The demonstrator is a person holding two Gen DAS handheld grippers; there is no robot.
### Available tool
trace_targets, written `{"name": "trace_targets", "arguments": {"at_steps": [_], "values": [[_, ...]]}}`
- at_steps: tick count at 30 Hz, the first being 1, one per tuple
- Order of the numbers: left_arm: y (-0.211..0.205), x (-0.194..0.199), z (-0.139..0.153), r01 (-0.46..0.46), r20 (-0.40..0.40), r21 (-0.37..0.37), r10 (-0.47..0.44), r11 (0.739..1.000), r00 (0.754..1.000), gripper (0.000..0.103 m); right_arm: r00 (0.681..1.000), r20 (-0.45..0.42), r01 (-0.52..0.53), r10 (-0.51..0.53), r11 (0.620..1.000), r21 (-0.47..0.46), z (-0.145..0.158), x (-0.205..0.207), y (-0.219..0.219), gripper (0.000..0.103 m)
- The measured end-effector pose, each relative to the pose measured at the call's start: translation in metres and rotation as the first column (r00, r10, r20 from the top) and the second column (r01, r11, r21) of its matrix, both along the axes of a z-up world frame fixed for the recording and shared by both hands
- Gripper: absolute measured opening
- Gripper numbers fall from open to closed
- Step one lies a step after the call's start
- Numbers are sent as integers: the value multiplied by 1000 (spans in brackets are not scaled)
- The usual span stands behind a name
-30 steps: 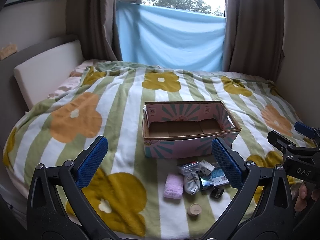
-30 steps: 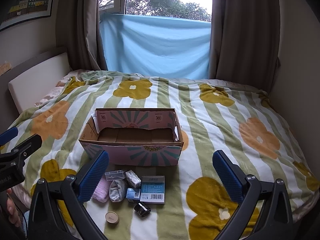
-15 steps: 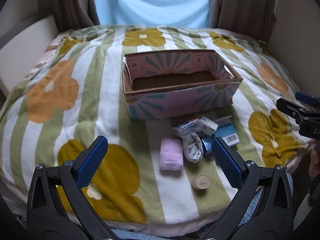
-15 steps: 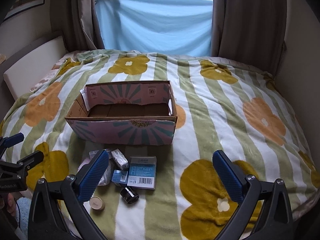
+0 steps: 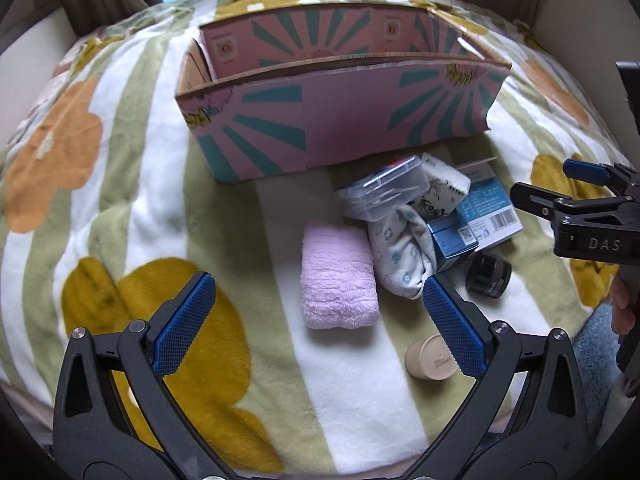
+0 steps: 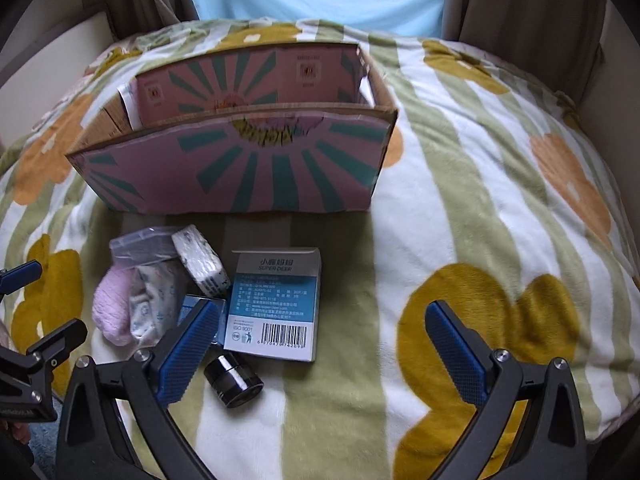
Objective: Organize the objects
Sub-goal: 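Move left tool to the pink towel while right tool moves to the SUPER DEER box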
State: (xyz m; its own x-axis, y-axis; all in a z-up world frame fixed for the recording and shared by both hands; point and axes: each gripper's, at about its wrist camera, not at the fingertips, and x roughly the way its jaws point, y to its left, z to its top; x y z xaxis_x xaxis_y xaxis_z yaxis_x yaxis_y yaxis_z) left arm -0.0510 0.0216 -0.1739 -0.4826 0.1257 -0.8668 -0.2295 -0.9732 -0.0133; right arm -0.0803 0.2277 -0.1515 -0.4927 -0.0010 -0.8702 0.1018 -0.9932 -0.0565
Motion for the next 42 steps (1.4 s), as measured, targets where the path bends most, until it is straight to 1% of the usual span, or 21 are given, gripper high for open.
{"name": "trace_targets", "arguments": {"at_steps": [2,4,6,9,11,19,21,23,25,28,30,32,33,35,37,40,41,42], "values": [[2,-5,-10,6,19,-12,-6,1000,1000,102,1000,20,-3,3,1000,6,-11,-7,-2,102],[4,-10,-21,14,41,-23,-13,1000,999,100,999,36,-7,7,1000,8,-20,-13,-4,99],[5,-14,-30,20,59,-38,-18,999,998,99,999,52,-11,11,1000,2,-27,-17,-6,99],[6,-18,-40,25,75,-40,-22,999,997,99,998,65,-20,21,1000,-11,-35,-22,-9,99],[6,-21,-44,26,84,-29,-24,999,996,99,997,73,-26,27,1000,-13,-39,-25,-11,99],[4,-28,-49,34,99,8,-34,999,994,99,995,90,-35,38,999,-36,-47,-28,-16,97],[2,-28,-48,31,101,4,-31,1000,994,97,995,92,-44,47,998,-42,-47,-26,-19,97],[0,-28,-46,33,102,-9,-32,999,994,92,995,87,-47,50,998,-31,-47,-23,-20,97],[-2,-28,-44,39,101,-30,-36,999,994,91,995,92,-44,47,998,-41,-47,-22,-18,93],[-5,-28,-43,44,98,-27,-41,999,994,90,995,97,-28,33,998,-55,-48,-19,-14,88],[-5,-29,-43,44,102,-16,-42,999,994,86,995,100,-16,22,998,-60,-48,-19,-11,85],[-2,-32,-46,51,112,6,-51,999,992,77,994,108,-8,16,998,-68,-50,-18,-9,85],[-1,-34,-47,53,115,17,-54,998,992,74,994,108,-7,15,998,-67,-50,-17,-9,85],[3,-36,-50,55,121,34,-59,998,991,65,994,108,-9,16,998,-62,-51,-15,-11,85],[5,-39,-53,57,129,45,-62,997,990,60,993,116,-10,17,998,-59,-52,-14,-11,85],[6,-42,-50,70,124,66,-78,995,989,48,991,134,-18,23,999,-39,-52,-10,-14,85],[5,-42,-49,77,119,74,-85,994,989,45,990,139,-24,28,999,-32,-51,-7,-15,85],[5,-42,-47,81,116,78,-90,994,989,45,989,142,-29,32,999,-25,-51,-5,-15,85]]}}
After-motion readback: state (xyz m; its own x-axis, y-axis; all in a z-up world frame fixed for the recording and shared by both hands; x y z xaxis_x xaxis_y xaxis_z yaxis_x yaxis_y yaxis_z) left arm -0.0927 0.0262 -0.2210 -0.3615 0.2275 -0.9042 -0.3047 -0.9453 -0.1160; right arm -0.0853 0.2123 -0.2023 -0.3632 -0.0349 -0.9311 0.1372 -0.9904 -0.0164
